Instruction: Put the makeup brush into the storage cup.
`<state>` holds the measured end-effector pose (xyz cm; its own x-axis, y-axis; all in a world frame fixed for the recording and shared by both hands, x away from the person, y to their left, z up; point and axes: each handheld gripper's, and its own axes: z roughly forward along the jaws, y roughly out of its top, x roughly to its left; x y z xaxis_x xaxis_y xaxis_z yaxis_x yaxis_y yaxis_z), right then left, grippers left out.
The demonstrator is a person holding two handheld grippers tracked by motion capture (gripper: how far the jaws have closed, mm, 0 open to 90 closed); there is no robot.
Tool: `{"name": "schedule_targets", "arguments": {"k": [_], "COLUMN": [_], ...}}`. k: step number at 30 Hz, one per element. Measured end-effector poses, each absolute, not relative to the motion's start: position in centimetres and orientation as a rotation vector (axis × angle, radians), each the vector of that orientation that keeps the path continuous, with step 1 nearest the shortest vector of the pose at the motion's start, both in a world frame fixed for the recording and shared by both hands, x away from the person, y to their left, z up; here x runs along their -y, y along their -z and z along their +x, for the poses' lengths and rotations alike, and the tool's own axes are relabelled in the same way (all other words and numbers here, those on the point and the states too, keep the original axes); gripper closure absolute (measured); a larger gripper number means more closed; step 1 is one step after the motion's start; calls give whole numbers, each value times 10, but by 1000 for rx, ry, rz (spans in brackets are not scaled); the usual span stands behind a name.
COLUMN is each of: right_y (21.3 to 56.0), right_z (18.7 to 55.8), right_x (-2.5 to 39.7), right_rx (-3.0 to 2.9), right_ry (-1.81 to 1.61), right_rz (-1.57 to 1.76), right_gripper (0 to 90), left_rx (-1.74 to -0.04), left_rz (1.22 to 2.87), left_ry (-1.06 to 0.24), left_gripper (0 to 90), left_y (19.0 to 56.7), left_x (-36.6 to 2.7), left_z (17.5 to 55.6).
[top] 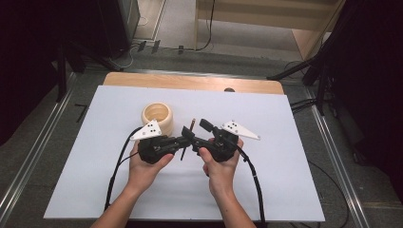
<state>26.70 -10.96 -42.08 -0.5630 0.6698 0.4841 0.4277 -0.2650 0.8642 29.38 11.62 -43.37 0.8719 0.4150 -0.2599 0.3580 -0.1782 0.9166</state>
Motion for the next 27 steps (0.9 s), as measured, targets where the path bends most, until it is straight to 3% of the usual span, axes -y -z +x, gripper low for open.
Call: {"name": "schedule_targets", "arguments": {"k": [27], "right_y": [426], "right_z": [262], "right_x": [140], "right_rx": [-1799], "right_ry": [-1741], "right_rz": [1189], "right_gripper": [0], "left_rx": [-599], "left_rz": [1767], "left_ry": [-108], "left_gripper": [851], "left_y": [435], "left_x": [-123], "left_z": [296]}}
